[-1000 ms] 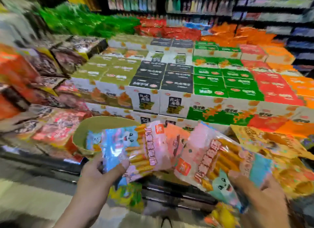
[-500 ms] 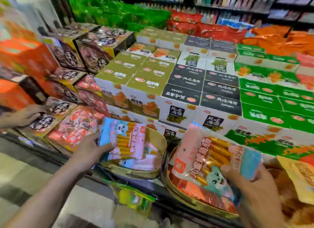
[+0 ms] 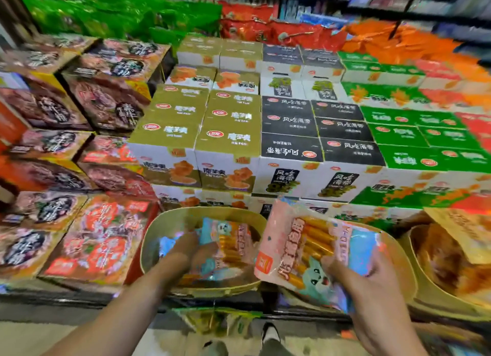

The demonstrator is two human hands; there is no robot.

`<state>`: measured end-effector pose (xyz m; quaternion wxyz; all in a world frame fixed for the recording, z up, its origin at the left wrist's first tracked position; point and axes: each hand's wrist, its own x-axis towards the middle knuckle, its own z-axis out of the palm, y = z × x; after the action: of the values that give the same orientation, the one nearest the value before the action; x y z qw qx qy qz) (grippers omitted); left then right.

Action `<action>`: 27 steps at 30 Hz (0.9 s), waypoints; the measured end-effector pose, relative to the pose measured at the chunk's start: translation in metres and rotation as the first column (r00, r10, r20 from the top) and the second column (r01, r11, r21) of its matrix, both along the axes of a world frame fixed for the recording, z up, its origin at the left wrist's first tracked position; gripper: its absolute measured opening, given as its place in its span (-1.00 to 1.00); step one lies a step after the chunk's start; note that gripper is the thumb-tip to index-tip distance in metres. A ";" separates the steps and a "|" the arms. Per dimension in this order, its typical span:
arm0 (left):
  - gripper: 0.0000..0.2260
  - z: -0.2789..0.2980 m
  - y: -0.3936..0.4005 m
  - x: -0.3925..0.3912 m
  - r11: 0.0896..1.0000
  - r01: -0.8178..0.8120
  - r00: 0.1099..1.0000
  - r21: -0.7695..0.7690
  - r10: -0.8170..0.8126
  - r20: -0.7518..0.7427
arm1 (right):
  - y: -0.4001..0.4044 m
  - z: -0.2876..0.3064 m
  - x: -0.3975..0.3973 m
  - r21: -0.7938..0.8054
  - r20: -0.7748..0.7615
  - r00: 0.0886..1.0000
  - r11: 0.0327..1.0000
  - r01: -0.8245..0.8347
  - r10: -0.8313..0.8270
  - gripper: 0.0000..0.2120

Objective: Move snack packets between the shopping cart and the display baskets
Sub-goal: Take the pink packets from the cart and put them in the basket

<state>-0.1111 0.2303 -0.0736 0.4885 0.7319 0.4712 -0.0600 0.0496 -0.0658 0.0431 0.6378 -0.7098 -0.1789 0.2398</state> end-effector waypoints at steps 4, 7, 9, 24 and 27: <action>-0.65 0.013 0.006 -0.001 0.941 0.249 0.953 0.229 -0.196 -0.230 | 0.019 -0.002 -0.019 -0.047 0.009 1.000 0.998 -0.028 0.029 -0.57; -0.67 0.034 0.008 -0.025 0.934 0.220 0.966 0.282 -0.170 -0.194 | 0.048 0.000 -0.029 -0.084 0.035 0.998 0.995 -0.046 0.049 -0.62; -0.83 0.048 0.011 -0.056 0.931 0.071 0.997 0.359 -0.077 0.003 | 0.074 -0.002 -0.036 -0.078 -0.022 0.996 0.993 -0.087 0.086 -0.63; -0.44 0.101 -0.003 -0.153 0.911 -0.222 0.867 0.346 0.022 0.497 | 0.243 -0.096 -0.110 -0.690 -0.040 0.878 0.622 -0.370 0.478 -0.44; -0.13 0.111 0.013 -0.127 0.980 -0.177 0.904 0.086 0.128 0.409 | 0.239 -0.094 -0.115 -0.687 -0.061 0.867 0.609 -0.396 0.495 -0.35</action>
<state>-0.2379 0.2430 0.0372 0.5328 0.7176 0.4195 0.1585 -0.0651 0.1736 -0.0506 0.2395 -0.8395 -0.2924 0.3905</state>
